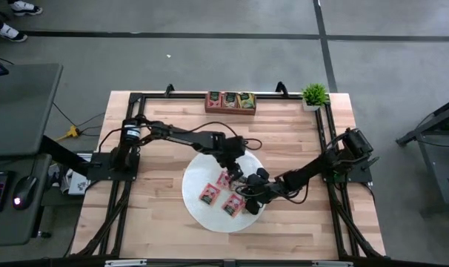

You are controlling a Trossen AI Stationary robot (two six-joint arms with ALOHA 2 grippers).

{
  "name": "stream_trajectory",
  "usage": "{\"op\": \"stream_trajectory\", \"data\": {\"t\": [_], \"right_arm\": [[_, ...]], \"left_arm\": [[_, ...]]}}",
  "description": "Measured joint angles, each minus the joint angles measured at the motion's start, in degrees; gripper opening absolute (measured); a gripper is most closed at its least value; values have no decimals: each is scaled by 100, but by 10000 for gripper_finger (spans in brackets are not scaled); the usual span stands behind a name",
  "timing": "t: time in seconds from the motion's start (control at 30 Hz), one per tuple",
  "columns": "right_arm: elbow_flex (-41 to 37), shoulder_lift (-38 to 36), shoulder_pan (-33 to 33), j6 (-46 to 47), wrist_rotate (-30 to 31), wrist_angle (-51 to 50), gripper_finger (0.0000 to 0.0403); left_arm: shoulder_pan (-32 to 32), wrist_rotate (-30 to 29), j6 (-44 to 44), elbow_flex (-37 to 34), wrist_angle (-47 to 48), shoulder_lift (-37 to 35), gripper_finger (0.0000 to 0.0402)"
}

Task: Pick & Place Tea
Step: Put the brown tea bag into the middle section of the wooden organizer

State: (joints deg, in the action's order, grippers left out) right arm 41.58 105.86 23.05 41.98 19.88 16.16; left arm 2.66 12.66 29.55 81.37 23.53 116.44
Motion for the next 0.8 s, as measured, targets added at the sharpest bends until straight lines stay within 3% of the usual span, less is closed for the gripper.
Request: {"op": "stream_trajectory", "data": {"t": [0.17, 0.8], "right_arm": [[-2, 0, 0, -23, -4, 15, 0], [-7, 2, -17, -107, -19, 42, 0]], "left_arm": [[-8, -25, -42, 72, 335, -2, 150], [-48, 193, 596, 69, 240, 93, 150]]}}
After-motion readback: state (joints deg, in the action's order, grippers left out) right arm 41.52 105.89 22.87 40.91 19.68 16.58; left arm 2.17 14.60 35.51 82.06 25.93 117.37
